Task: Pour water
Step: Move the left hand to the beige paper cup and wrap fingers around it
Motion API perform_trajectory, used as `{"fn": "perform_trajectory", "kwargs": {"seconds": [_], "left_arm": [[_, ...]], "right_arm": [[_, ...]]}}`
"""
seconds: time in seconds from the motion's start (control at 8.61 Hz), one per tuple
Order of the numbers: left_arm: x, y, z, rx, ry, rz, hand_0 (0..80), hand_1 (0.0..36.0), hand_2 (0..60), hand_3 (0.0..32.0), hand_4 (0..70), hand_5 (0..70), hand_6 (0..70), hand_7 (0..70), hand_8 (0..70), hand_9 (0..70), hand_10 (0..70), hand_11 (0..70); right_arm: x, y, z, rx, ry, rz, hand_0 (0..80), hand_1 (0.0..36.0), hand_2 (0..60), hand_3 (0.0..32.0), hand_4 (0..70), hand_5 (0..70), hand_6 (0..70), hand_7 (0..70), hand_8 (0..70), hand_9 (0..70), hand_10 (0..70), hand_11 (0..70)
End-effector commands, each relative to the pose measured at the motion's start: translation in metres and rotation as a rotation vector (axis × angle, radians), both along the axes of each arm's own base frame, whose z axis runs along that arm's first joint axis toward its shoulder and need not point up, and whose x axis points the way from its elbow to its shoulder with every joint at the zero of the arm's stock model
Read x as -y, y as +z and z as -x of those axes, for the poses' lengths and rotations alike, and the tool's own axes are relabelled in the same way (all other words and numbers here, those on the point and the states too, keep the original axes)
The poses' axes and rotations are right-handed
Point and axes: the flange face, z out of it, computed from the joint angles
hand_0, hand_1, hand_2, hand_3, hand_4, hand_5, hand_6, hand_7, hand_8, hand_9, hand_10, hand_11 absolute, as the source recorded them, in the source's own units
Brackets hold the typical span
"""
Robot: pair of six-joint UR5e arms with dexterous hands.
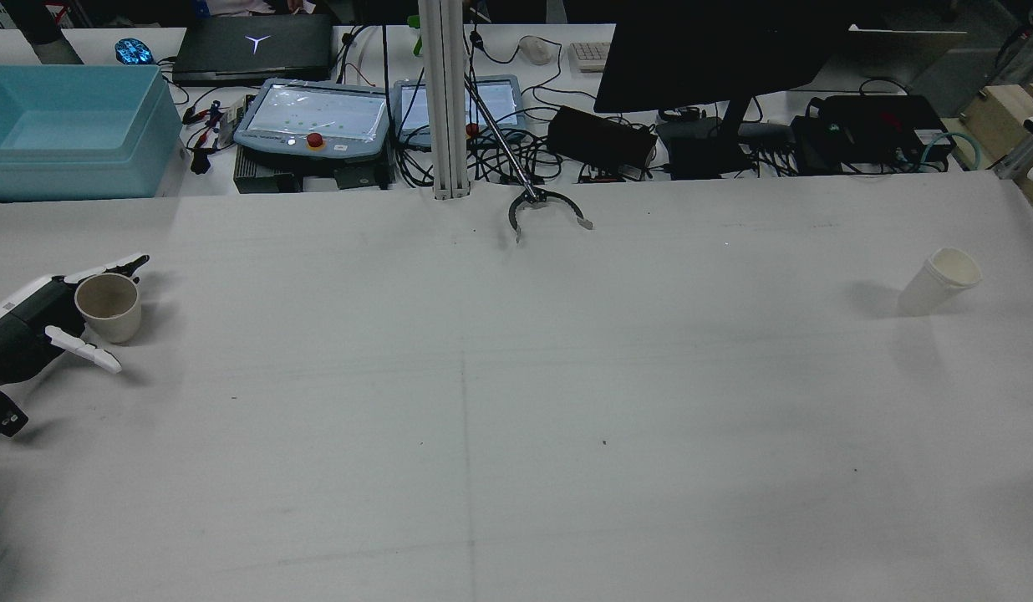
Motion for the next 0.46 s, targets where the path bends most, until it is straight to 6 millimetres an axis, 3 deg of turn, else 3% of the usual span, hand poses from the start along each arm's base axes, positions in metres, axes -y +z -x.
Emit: {"fn": "perform_trajectory", "kwargs": {"seconds": [0.0, 0.35], "left_arm": [[0.0061, -0.0062, -0.0017, -0.008, -0.024, 0.007, 80.0, 27.2, 0.0, 0.0, 30.7, 0.0, 14.8, 8.8, 9.5, 2.7, 5.3, 11.0], [0.0107, -0.0122, -0.0053, -0.006, -0.025, 0.018, 80.0, 36.0, 0.0, 0.0, 32.9, 0.0, 16.9, 11.5, 11.3, 4.6, 6.3, 13.7]], "right_arm": [[-0.0005, -0.0001, -0.0046, 0.0, 0.009, 0.0, 56.4, 22.9, 4.7, 0.0, 0.0, 9.3, 14.1, 2.3, 9.8, 9.3, 0.0, 0.0], [-0.0019, 0.0006, -0.0091, 0.001, 0.018, 0.001, 56.6, 23.2, 5.2, 0.0, 0.0, 9.4, 14.1, 2.2, 9.9, 9.6, 0.0, 0.0]]}}
